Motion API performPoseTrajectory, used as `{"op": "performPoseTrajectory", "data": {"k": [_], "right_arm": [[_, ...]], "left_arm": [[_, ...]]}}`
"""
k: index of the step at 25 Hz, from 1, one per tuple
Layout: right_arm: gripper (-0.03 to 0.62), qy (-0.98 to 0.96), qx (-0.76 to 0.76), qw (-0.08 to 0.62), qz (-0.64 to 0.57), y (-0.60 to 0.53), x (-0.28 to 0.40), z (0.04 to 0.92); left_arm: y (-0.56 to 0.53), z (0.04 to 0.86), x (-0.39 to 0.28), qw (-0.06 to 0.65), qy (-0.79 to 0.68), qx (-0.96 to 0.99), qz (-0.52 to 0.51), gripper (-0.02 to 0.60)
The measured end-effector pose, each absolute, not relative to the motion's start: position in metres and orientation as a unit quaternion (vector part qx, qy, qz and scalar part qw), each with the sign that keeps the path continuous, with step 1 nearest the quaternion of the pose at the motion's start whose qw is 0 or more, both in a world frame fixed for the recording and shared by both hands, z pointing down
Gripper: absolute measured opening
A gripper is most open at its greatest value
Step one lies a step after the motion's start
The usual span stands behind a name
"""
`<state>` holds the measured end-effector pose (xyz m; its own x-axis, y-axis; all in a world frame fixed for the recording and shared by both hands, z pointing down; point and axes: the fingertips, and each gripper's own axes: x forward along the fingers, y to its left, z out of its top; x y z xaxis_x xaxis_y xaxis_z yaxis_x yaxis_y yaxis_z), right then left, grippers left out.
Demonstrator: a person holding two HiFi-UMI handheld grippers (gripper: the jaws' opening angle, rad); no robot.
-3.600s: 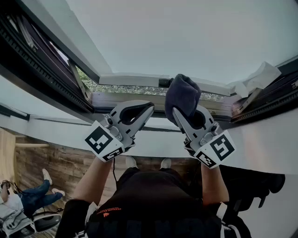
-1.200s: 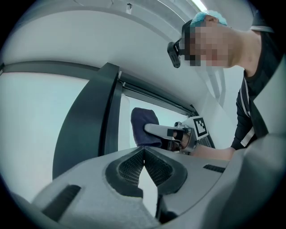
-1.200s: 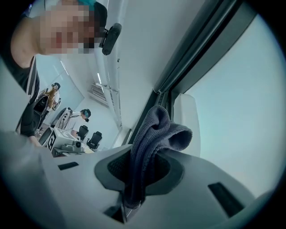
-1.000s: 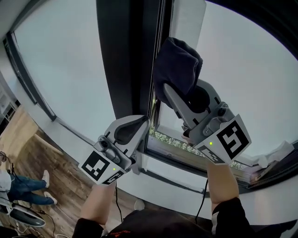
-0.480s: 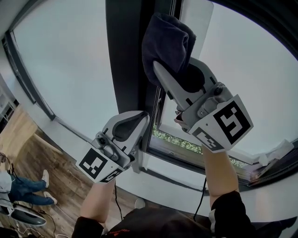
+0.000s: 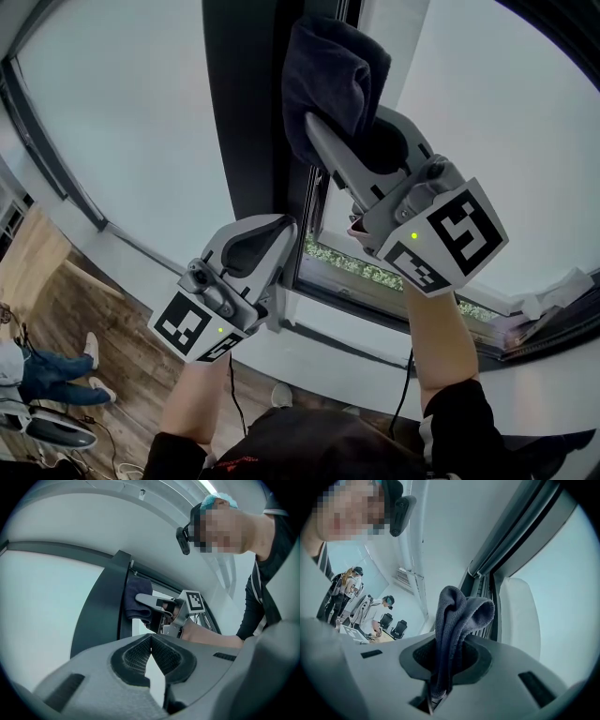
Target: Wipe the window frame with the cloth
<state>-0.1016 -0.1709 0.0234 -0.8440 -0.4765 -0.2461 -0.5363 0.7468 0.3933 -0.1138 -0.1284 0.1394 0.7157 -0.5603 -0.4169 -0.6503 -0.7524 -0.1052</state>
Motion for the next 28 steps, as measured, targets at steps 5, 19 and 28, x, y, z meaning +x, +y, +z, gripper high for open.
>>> {"op": "performPoseTrajectory", "data": {"k": [5,19,28], "right_arm": [[0.057,0.937,-0.269,0.058,0.215,-0.172,-0.104,0.04],[0.057,0.948,-0.269,0.047,0.164,-0.183,-0.099,0.082],[0.055,0.955,-0.262,0.038,0.133,-0.185,-0.099,0.118]], "left_arm": [[-0.126,0.148,-0.113,0.116,0.332,-0.919,0.18,0.018],[-0.128,0.167,-0.109,0.088,0.337,-0.922,0.17,0.018],[-0.13,0.188,-0.105,0.07,0.338,-0.924,0.163,0.018]]}}
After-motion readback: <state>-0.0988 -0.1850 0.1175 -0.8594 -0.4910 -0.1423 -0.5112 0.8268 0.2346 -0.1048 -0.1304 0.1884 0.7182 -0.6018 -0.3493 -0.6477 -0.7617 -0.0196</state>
